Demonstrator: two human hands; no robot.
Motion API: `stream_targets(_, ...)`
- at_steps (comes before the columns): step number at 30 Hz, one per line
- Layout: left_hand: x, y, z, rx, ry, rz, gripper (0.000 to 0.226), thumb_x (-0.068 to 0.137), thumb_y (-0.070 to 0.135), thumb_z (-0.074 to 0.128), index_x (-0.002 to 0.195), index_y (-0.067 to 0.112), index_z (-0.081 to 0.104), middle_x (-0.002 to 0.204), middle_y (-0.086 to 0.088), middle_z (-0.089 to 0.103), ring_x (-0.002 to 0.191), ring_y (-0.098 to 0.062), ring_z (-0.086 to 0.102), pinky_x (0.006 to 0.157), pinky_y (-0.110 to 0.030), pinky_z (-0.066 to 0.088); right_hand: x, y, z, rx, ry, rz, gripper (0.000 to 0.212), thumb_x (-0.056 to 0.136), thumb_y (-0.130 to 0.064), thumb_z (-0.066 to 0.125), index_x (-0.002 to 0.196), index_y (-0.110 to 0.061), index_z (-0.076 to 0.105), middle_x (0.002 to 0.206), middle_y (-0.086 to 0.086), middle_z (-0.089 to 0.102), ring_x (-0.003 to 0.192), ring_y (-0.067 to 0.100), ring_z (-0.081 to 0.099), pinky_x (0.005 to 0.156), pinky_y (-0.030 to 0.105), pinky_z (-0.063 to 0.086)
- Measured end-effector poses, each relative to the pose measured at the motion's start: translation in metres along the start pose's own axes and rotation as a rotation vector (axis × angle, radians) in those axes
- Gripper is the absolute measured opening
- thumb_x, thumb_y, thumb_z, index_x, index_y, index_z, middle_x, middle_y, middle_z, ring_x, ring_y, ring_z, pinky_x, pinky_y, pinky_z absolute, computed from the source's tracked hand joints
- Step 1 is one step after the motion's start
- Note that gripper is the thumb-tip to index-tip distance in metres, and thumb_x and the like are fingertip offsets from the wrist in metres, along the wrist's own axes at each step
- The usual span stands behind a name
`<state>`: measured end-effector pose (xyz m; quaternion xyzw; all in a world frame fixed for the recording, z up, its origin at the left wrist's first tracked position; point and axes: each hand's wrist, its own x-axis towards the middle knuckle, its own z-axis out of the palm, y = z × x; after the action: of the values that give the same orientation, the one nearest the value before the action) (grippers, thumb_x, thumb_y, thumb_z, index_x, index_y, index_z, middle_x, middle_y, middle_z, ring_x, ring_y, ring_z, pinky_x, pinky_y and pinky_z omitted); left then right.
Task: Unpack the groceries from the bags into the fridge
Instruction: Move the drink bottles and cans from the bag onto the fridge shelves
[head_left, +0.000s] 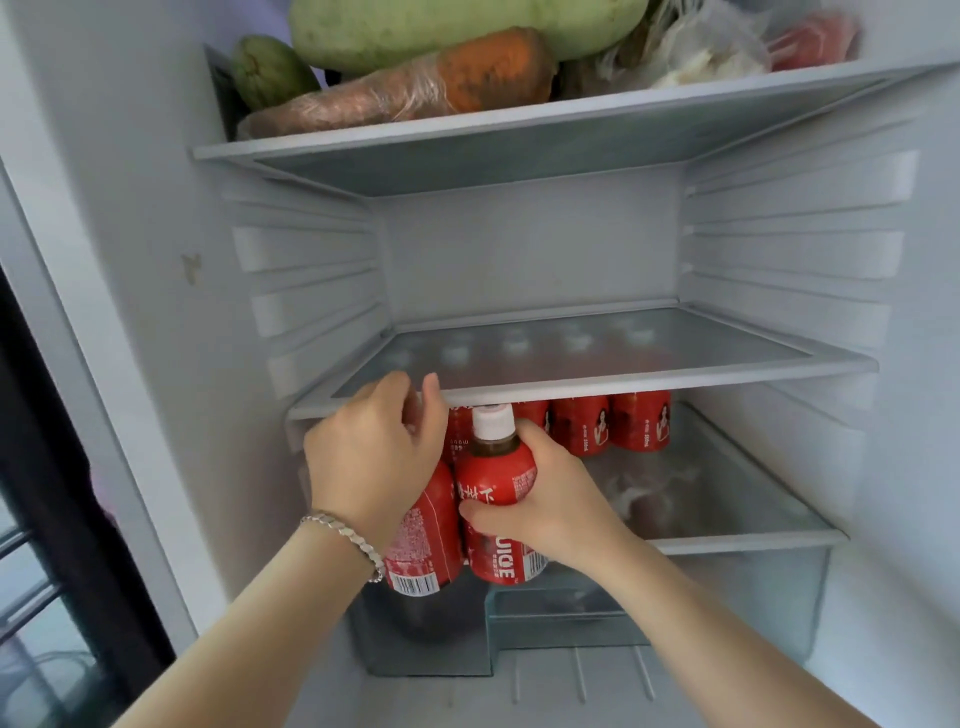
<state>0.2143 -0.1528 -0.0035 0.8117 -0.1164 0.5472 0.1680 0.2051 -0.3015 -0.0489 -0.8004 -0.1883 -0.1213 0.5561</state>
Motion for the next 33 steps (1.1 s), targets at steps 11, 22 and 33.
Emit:
stream_targets(11,-0.051,0.010,0.009,-0.524,-0.126,-0.630,0.046,0.078,0.039,0.069,0.110,0.034,0.037,0.110,0.010,0.052,0.100,-0.009,0.055,0.081,-0.027,0.046,0.000,0.002,0.002,-0.022,0.020,-0.012,0.056,0.063,-0.023,0.083,0.100,-0.044,0.047,0.098,-0.017,0.064,0.087,-0.005,0.062,0.067,0.009,0.046)
stream_targets(22,-0.055,-0.029,0.033,-0.078,-0.442,-0.482,0.068,0.093,0.029,0.052,0.148,0.015,0.012,0.142,-0.013,0.021,0.127,-0.030,0.037,0.097,-0.041,0.042,0.014,0.012,0.017,-0.357,0.067,0.082,0.087,0.071,-0.063,0.065,0.140,-0.028,0.025,0.131,-0.007,0.051,0.115,0.015,0.056,0.093,0.036,0.050)
stream_targets(33,-0.055,-0.045,0.040,0.337,-0.716,-0.156,0.045,0.094,0.026,0.045,0.136,0.022,0.033,0.125,-0.007,0.037,0.110,-0.024,0.047,0.087,-0.030,0.042,0.072,0.024,0.042,-0.460,0.023,0.378,0.083,0.080,-0.057,0.060,0.138,-0.009,0.026,0.138,0.016,0.034,0.118,0.033,0.051,0.094,0.039,0.045)
